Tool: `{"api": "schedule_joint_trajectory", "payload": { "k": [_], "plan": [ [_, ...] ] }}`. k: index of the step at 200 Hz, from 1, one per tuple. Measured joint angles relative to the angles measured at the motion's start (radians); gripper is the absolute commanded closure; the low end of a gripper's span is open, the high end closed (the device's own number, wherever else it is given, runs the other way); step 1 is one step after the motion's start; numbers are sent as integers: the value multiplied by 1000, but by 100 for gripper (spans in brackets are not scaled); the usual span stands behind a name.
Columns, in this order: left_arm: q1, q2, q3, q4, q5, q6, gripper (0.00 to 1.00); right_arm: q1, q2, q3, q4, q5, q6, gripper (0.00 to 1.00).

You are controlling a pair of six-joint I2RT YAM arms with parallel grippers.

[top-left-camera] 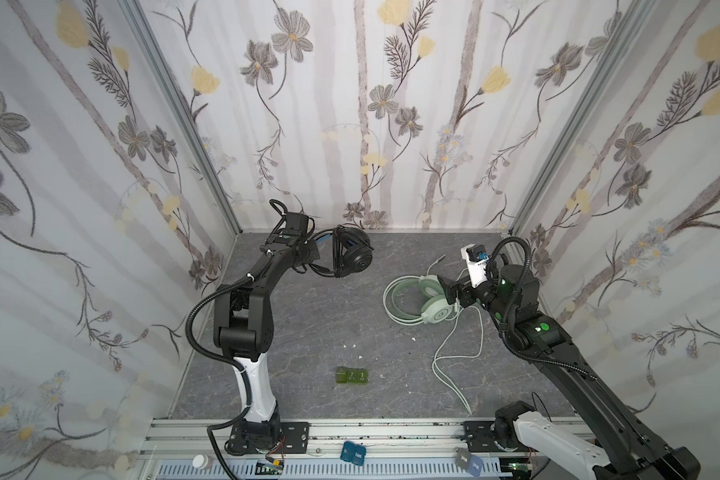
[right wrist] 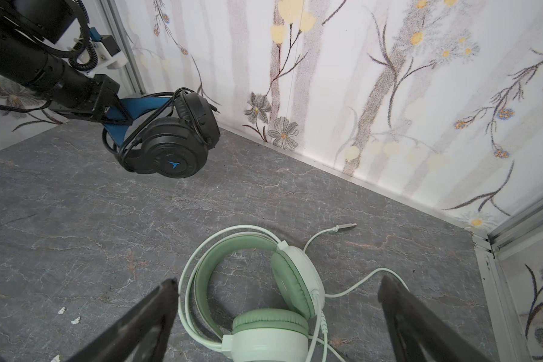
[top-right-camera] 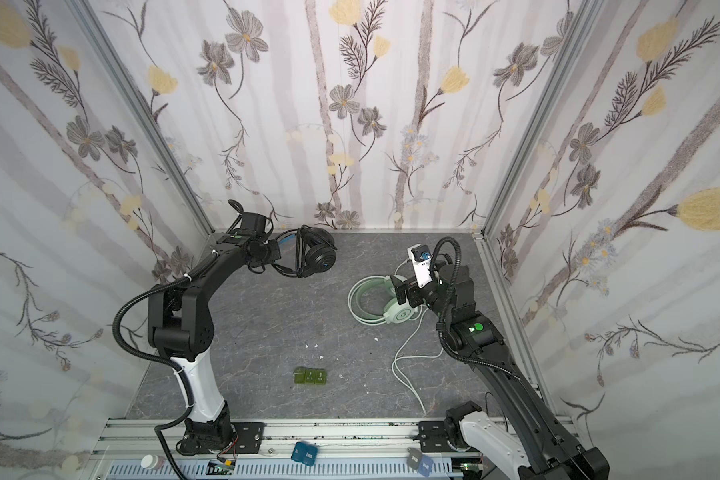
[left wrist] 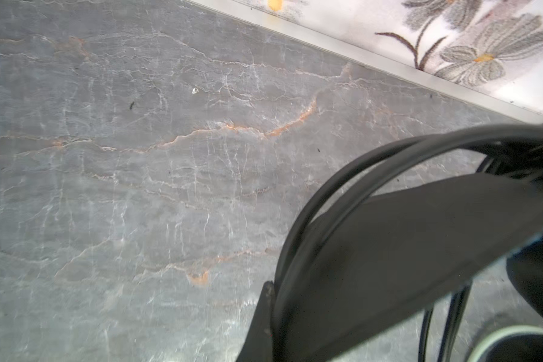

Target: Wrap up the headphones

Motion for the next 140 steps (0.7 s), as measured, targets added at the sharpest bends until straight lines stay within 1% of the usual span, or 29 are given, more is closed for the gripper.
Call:
{"api": "schedule_joint_trajectory", "payload": {
  "k": [28, 58, 82, 114, 140],
  "plan": [
    [14, 104, 101, -16, 7, -7, 100, 0, 12, 18, -2, 0, 0, 0],
    [13, 182, 164, -37, 21, -17, 100, 0, 34, 43, -6, 1, -1, 0],
    [13, 221, 167, -59, 21, -26, 100, 0, 50, 64, -8, 2, -5, 0],
    [13, 234, 136, -67, 24, -32, 100, 0, 69, 77, -10, 1, -12, 0],
    [13, 234, 117, -67, 24, -39, 94, 0, 87, 84, -10, 0, -13, 0]
  ]
}}
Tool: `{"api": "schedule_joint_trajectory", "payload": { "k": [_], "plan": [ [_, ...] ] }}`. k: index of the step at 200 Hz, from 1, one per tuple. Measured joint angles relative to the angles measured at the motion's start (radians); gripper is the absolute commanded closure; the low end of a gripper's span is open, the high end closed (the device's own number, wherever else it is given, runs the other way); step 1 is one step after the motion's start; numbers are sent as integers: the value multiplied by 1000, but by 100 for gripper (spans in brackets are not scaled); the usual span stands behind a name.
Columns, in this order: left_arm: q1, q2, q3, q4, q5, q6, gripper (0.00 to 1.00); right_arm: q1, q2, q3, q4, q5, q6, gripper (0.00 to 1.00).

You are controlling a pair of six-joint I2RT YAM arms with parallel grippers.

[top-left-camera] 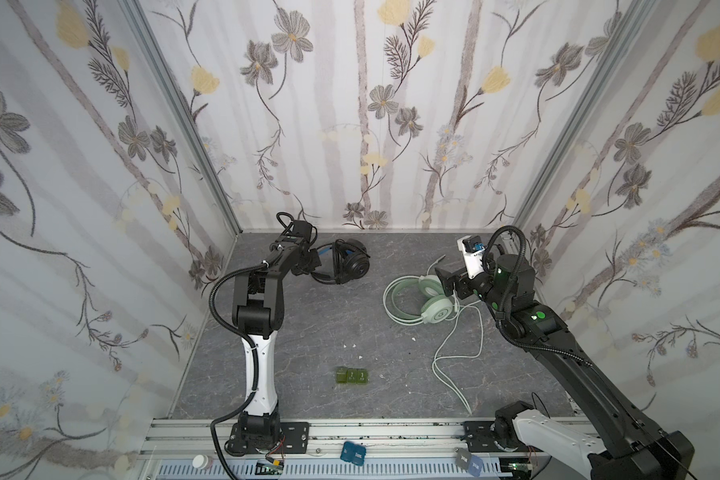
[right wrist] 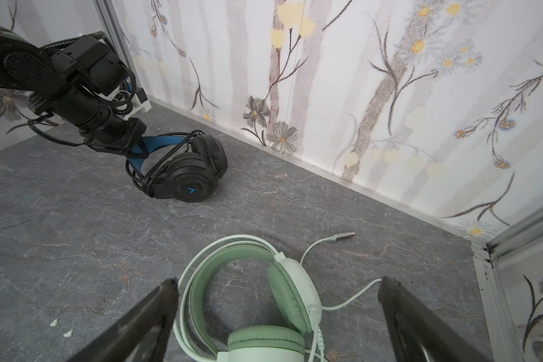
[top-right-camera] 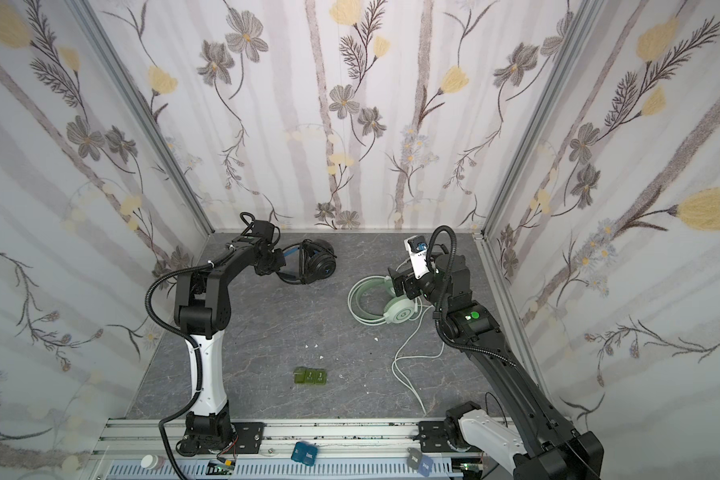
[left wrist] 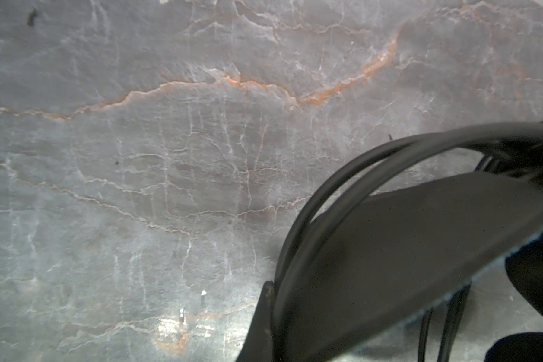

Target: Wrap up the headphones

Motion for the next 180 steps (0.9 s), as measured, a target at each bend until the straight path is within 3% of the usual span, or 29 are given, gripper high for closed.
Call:
{"api": "schedule_joint_trajectory", "payload": {
  "k": [64, 140, 180],
  "plan": [
    [-4, 8, -35, 1, 0, -37, 85, 0, -9, 12, -13, 0, -8, 0],
    [-6, -7, -55, 3, -2, -71, 42, 0, -10, 34, -18, 0, -18, 0],
    [-3, -39, -75, 6, -6, -79, 37, 0, -11, 34, -18, -4, -18, 0]
  ]
}}
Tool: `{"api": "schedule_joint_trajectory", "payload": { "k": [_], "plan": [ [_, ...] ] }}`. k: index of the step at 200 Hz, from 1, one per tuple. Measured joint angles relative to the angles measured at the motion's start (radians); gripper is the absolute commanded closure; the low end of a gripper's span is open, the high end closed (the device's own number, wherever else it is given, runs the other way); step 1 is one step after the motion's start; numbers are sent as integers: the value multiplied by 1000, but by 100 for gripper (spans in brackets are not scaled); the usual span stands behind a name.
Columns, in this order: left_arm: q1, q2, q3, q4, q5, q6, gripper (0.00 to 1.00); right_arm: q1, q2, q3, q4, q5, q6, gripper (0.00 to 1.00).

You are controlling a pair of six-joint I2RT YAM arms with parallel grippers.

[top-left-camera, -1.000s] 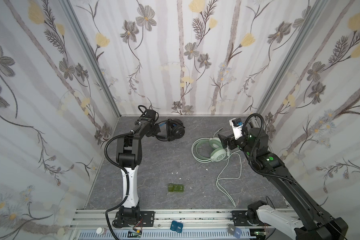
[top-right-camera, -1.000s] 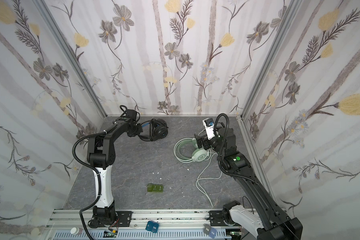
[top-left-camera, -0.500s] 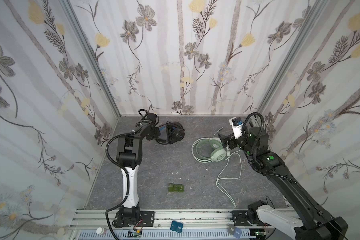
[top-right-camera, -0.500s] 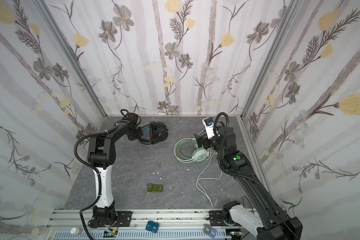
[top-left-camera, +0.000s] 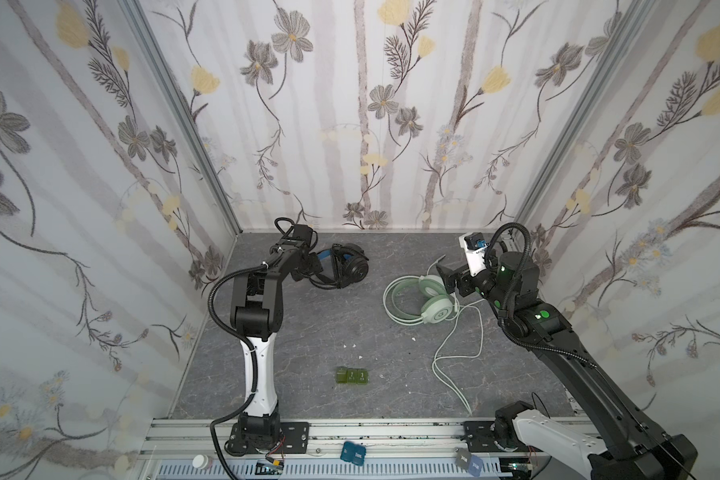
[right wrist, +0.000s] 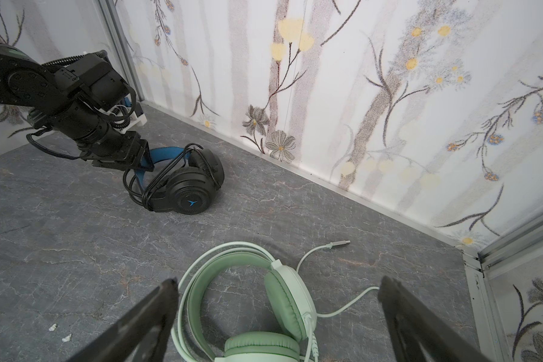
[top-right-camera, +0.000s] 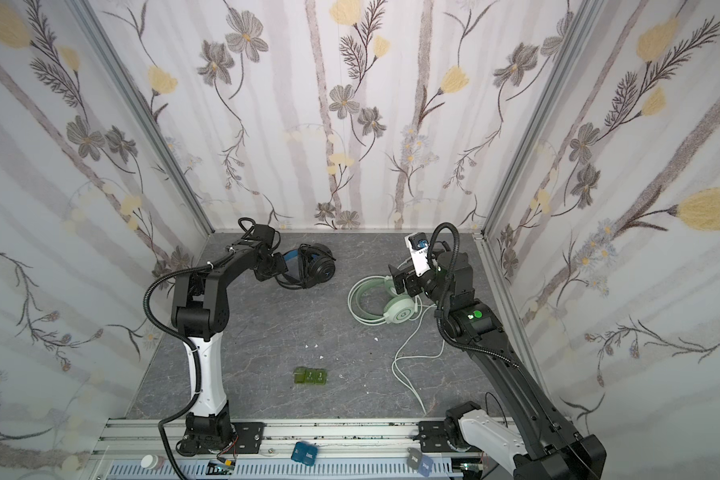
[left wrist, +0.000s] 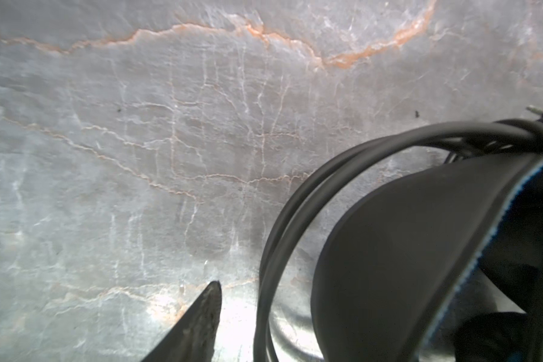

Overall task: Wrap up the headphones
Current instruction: 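Set the black headset down on the table with the left gripper and open it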

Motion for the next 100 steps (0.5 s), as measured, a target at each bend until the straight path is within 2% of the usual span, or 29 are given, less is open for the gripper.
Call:
{"api": "schedule_joint_trajectory", "payload": {
  "k": [46, 100],
  "plan": [
    [1, -16, -40, 2, 0, -5, 25, 0, -18, -16, 1, 0, 0, 0],
    [1, -43, -74, 11, 11, -22, 23, 0, -26, -26, 1, 0, 0, 0]
  ]
}}
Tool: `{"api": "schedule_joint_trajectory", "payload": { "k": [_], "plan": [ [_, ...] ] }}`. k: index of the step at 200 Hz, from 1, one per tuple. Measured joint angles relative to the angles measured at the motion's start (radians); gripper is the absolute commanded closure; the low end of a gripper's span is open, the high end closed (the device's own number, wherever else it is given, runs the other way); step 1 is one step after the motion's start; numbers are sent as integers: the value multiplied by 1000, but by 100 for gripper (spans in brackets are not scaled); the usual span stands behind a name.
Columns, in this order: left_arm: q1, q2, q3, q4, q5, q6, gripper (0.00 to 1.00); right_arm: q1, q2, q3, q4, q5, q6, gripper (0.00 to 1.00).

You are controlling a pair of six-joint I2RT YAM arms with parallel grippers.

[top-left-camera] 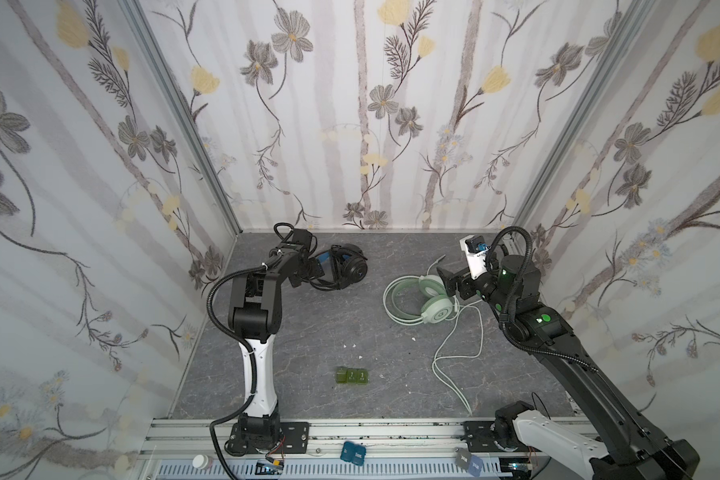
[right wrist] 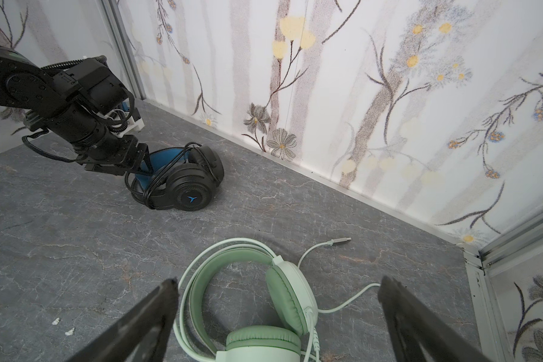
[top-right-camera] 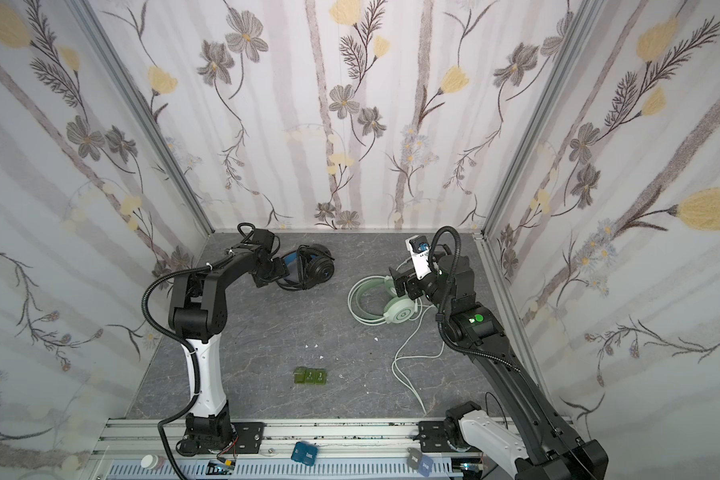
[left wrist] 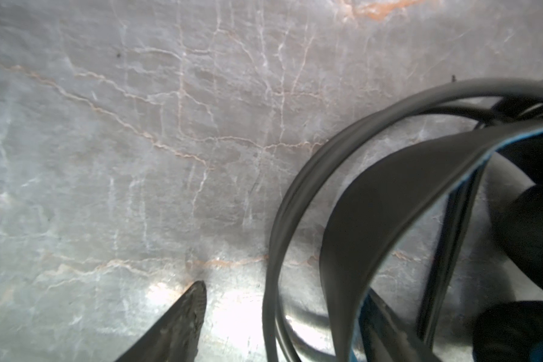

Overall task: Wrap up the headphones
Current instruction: 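Set the black headset down on the table with the left gripper and open it, then move the left gripper over the green headset band and lower onto it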

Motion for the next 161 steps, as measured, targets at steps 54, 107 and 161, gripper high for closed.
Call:
{"api": "schedule_joint_trajectory", "payload": {
  "k": [54, 107, 161],
  "plan": [
    [-8, -187, -51, 3, -43, 30, 23, 0, 1, -26, 10, -11, 4, 0],
    [-245, -391, -203, -21, -97, -48, 23, -2, 17, -44, 37, -14, 31, 0],
    [-528, -257, -166, -8, -72, -284, 19, -6, 12, -80, 37, -14, 48, 0]
  ]
}}
